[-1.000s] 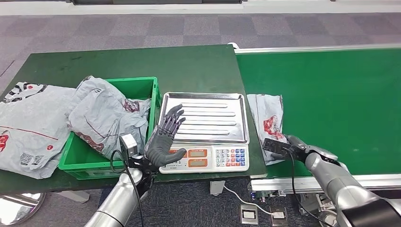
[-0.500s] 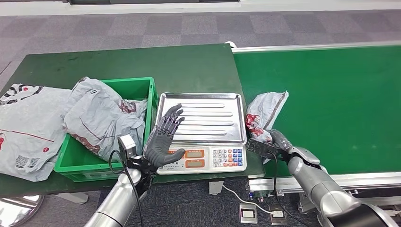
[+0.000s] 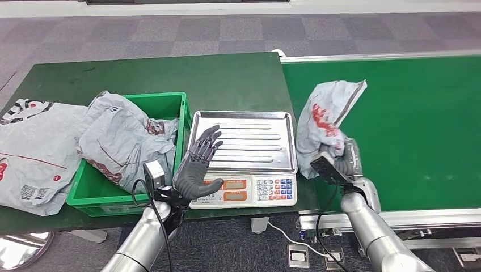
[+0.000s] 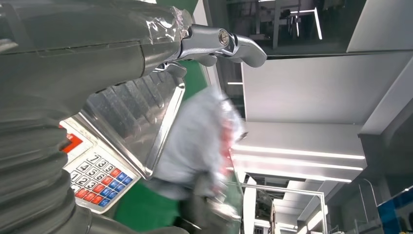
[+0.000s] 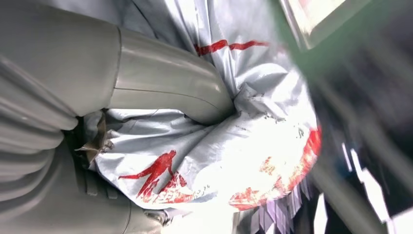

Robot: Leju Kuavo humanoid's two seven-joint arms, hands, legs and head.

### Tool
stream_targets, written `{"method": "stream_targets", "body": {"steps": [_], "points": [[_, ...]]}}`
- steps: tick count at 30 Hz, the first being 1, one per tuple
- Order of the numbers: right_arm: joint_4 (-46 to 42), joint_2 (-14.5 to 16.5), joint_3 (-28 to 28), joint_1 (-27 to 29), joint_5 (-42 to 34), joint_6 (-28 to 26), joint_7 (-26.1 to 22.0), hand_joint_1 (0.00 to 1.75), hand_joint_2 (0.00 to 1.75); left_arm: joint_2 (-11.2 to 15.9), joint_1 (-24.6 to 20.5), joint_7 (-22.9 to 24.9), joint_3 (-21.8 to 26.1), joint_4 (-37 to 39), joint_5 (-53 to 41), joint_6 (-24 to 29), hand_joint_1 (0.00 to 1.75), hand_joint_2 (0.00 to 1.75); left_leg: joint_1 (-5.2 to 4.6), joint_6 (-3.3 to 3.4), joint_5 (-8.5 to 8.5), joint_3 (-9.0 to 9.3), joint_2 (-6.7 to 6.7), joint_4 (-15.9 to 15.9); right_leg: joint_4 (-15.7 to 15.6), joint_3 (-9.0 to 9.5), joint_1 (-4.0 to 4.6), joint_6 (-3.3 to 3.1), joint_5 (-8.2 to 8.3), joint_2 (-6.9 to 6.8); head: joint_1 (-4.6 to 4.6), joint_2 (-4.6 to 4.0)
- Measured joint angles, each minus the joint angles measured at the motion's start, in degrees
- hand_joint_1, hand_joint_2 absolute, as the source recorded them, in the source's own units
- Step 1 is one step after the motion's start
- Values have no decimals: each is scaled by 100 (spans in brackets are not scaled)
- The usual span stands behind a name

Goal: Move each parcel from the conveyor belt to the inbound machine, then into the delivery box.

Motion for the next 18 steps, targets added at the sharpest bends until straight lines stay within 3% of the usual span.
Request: {"method": "stream_targets", "body": {"steps": [3,6,18], "points": [[-832,-33,-712,247,-513,-394,-403,175,175,-8,-44,0,0,60,20,-11,0,175,-3,1,0,0,-11,1,-2,11,-3,3,-3,-11,0,0],[-1368,-57,-1179,396,-625,-449,-478,175,175,-20,-74,0,0,107,33,-13,0,175,-9,3,-1,2,-6,3,-5,12,-7,5,-3,-10,0,0],[-3326,-47,-2215,959,-748,-502,-512,175,175,-110,-283,0,0,333,50,-63,0,175,-12,8,2,3,-12,5,-4,14,-9,6,-2,-16,0,0]]}}
